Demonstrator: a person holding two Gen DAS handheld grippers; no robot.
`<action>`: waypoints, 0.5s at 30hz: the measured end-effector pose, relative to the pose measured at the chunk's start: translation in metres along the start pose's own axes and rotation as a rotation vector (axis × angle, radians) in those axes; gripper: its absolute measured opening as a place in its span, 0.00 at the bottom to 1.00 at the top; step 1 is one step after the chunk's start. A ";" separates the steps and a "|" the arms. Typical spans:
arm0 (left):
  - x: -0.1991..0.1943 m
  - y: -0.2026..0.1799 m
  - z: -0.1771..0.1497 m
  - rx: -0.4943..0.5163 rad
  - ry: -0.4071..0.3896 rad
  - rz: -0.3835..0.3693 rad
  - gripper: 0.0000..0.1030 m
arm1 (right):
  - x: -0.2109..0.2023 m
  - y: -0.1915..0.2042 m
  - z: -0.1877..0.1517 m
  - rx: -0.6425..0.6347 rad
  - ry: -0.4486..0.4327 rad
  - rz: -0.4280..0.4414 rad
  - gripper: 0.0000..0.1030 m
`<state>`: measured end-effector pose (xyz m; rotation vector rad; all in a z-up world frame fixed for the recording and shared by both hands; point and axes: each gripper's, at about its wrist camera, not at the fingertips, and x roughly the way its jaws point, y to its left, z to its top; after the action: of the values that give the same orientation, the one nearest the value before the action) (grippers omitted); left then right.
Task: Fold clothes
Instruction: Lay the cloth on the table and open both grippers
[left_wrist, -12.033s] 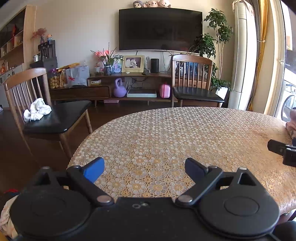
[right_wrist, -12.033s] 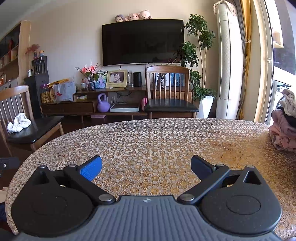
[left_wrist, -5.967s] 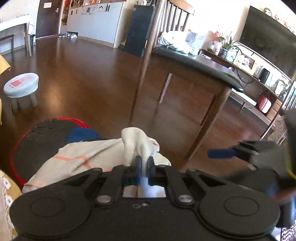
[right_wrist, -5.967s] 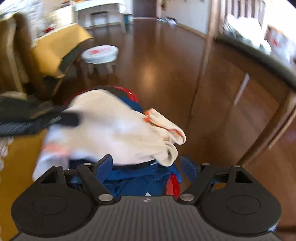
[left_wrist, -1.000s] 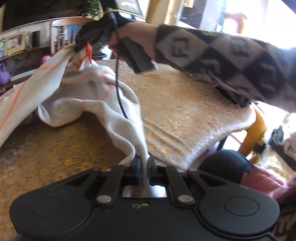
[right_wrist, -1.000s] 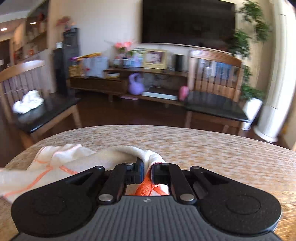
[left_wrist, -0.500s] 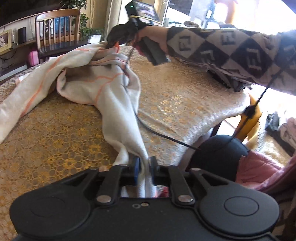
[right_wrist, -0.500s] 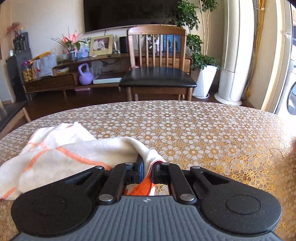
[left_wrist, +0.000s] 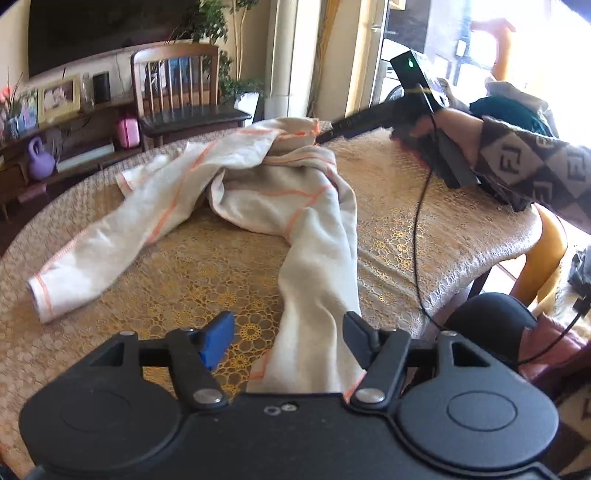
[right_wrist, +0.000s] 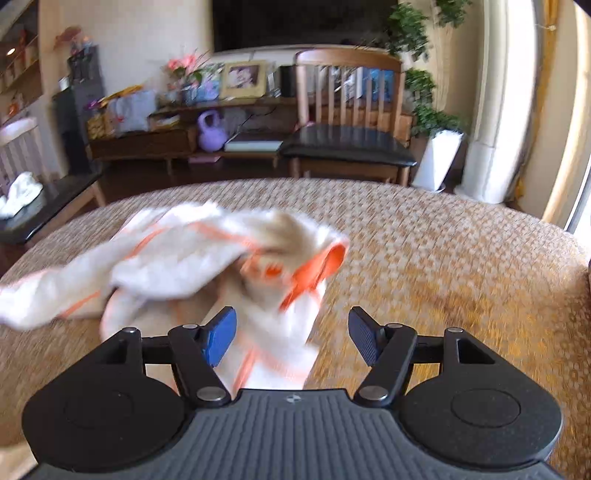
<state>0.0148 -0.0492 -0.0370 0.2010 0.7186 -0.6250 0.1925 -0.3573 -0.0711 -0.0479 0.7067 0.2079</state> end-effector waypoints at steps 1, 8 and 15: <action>-0.002 -0.001 -0.001 0.017 -0.005 0.028 1.00 | -0.003 0.004 -0.006 -0.015 0.017 0.010 0.64; 0.015 0.020 0.004 0.113 -0.034 0.172 1.00 | -0.012 0.022 -0.037 -0.085 0.038 -0.021 0.64; 0.060 0.075 0.020 0.107 -0.058 0.306 1.00 | -0.002 0.010 -0.044 -0.002 0.052 0.005 0.64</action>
<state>0.1056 -0.0249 -0.0650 0.3822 0.5836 -0.3758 0.1610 -0.3533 -0.1026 -0.0538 0.7587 0.2128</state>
